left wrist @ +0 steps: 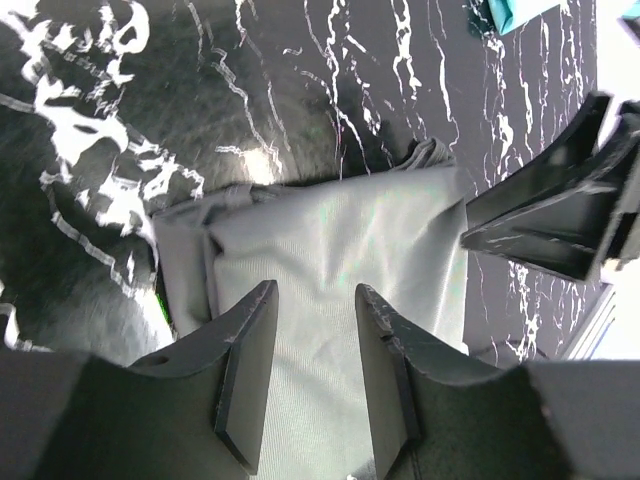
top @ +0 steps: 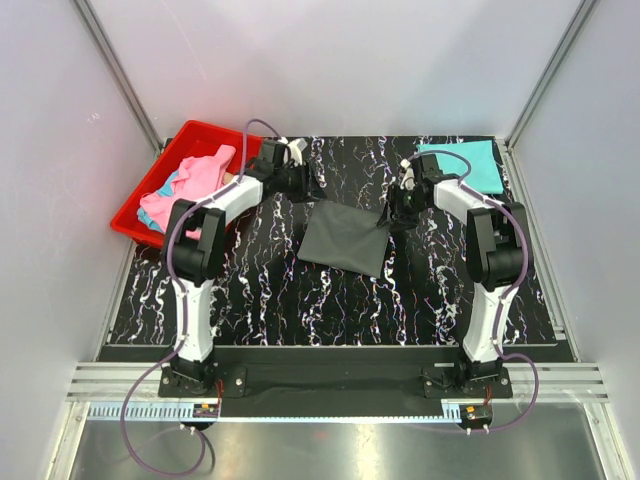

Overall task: Fold and stack the t-shirts
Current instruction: Fold the tshirt

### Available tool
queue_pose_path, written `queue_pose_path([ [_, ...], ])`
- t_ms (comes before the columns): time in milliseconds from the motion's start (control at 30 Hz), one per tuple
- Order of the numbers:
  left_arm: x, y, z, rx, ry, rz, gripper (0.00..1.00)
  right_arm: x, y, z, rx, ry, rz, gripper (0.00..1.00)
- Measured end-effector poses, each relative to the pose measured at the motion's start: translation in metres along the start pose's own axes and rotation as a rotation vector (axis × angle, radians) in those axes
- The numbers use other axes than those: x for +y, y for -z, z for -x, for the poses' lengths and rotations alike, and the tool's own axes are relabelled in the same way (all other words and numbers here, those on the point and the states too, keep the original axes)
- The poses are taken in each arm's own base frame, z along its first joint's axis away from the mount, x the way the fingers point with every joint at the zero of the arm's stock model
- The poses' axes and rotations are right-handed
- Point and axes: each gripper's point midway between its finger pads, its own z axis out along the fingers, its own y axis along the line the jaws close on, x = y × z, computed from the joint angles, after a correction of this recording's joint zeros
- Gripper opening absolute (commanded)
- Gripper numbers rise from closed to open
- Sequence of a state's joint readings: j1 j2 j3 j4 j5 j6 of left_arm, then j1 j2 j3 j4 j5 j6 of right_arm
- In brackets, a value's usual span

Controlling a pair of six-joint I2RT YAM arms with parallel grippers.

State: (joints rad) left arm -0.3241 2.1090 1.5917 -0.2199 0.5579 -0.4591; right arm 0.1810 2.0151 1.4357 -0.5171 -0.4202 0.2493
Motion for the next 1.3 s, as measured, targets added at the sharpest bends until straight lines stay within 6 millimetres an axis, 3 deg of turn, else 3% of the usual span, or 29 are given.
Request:
queue_pose_path([
  [100, 0.005, -0.015, 0.000, 0.008, -0.001, -0.020, 0.41, -0.009, -0.011, -0.007, 0.021, 0.002, -0.004, 0.40],
  [167, 0.013, -0.029, -0.002, 0.021, 0.012, -0.027, 0.42, -0.015, -0.016, -0.014, 0.034, -0.006, -0.004, 0.24],
  [267, 0.026, -0.045, -0.010, 0.048, 0.038, -0.026, 0.43, -0.022, -0.018, -0.017, 0.033, -0.019, 0.008, 0.07],
  [333, 0.031, -0.053, -0.013, 0.064, 0.058, -0.027, 0.43, -0.024, -0.018, -0.016, 0.025, -0.024, 0.024, 0.04],
  [367, 0.031, -0.056, -0.012, 0.065, 0.065, -0.032, 0.44, -0.024, -0.018, -0.016, 0.022, -0.025, 0.029, 0.05],
  [500, 0.021, -0.057, 0.004, 0.041, 0.062, -0.059, 0.51, -0.025, -0.016, -0.013, -0.004, -0.031, 0.034, 0.34],
  [533, 0.017, -0.056, 0.009, 0.031, 0.059, -0.068, 0.51, -0.024, -0.015, -0.012, -0.011, -0.038, 0.035, 0.50],
  [633, 0.009, -0.053, 0.021, 0.002, 0.041, -0.088, 0.54, -0.021, -0.006, -0.009, -0.049, -0.060, 0.033, 0.56],
  [767, 0.003, -0.040, 0.025, -0.006, 0.039, -0.089, 0.55, -0.020, 0.003, -0.002, -0.090, -0.085, 0.013, 0.74],
  [1000, -0.034, 0.026, 0.024, -0.058, 0.003, -0.081, 0.55, -0.022, -0.002, 0.014, -0.094, -0.073, 0.019, 0.75],
  [1133, -0.045, 0.054, -0.009, -0.057, 0.007, -0.083, 0.55, -0.027, -0.010, 0.021, -0.085, -0.072, 0.041, 0.66],
  [1267, -0.033, 0.041, -0.064, 0.023, 0.053, -0.057, 0.55, -0.032, -0.015, 0.029, -0.086, -0.082, 0.083, 0.52],
  [1300, -0.028, 0.037, -0.077, 0.047, 0.069, -0.048, 0.55, -0.033, -0.016, 0.030, -0.086, -0.082, 0.093, 0.41],
])
